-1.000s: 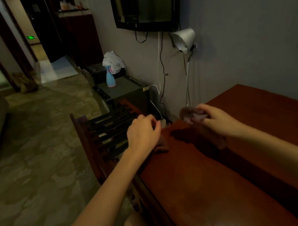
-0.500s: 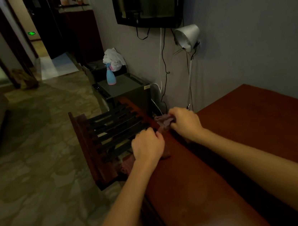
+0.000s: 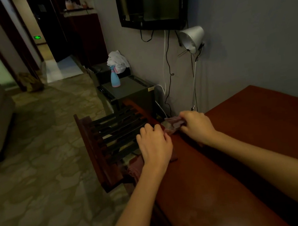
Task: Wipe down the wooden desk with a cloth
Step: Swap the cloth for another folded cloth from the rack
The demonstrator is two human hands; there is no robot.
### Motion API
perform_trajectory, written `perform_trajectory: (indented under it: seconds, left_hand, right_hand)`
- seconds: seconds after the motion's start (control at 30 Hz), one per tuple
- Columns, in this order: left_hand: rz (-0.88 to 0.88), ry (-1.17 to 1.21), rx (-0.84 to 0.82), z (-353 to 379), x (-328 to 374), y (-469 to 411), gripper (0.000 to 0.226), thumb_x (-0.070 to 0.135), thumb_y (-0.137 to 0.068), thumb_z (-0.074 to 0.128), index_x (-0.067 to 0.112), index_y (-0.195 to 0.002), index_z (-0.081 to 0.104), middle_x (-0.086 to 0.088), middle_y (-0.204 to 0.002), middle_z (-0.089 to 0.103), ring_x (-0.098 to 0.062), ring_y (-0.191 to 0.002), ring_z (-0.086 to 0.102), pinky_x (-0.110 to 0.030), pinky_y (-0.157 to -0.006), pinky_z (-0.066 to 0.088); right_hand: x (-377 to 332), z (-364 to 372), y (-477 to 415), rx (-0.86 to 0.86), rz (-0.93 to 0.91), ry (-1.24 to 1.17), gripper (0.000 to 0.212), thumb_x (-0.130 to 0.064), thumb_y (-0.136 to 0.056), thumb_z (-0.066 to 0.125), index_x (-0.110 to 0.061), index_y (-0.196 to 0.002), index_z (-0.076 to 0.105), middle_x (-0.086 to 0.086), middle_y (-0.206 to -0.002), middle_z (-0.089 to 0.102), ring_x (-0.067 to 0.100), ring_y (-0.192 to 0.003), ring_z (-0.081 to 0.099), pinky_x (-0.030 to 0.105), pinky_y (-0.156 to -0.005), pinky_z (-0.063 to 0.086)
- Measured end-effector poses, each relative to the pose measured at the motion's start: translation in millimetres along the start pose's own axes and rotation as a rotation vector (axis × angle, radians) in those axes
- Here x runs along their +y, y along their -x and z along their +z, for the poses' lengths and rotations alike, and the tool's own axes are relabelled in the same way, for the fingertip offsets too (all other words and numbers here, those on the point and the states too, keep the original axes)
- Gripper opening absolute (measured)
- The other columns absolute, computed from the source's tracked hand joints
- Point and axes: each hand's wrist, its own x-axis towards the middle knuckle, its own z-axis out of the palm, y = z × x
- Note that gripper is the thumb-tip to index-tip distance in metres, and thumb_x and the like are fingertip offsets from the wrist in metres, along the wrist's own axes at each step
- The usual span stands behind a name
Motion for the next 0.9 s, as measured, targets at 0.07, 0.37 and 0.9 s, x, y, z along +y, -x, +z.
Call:
perform_trajectory:
  seconds: [0.07,0.37,0.9]
  left_hand:
    - [-0.009,-0.037,-0.003,-1,0,0,0.025,0.034,-0.091,0.05,0.016,-0.106,0.061,-0.007,-0.107,0.054,-0.026,-0.104,0.048,-0.039,-0.087,0.035]
    - [-0.004,0.074,-0.051,-1,0,1,0.02,0.029,-0.096,0.043,0.014,-0.104,0.055,-0.004,-0.098,0.063,-0.022,-0.091,0.059,-0.034,-0.072,0.047]
    - [0.011,0.031,-0.033,-3,0,0,0.019,0.028,-0.096,0.043,0.015,-0.105,0.054,-0.005,-0.091,0.066,-0.022,-0.082,0.063,-0.032,-0.061,0.042]
  right_hand:
    - [-14,6,5,-0.009,-0.039,-0.026,0.008,-0.02,-0.084,0.06,-0.02,-0.087,0.053,0.001,-0.096,0.062,0.024,-0.09,0.061,0.031,-0.067,0.044]
    - [19,-15,22,-0.027,0.026,-0.038,0.015,-0.02,-0.089,0.061,-0.027,-0.084,0.048,-0.009,-0.085,0.052,0.013,-0.08,0.059,0.02,-0.058,0.034]
    - [-2,-5,14,-0.03,0.015,-0.071,0.006,-0.022,-0.089,0.059,-0.022,-0.087,0.053,-0.001,-0.095,0.062,0.017,-0.082,0.058,0.028,-0.064,0.039]
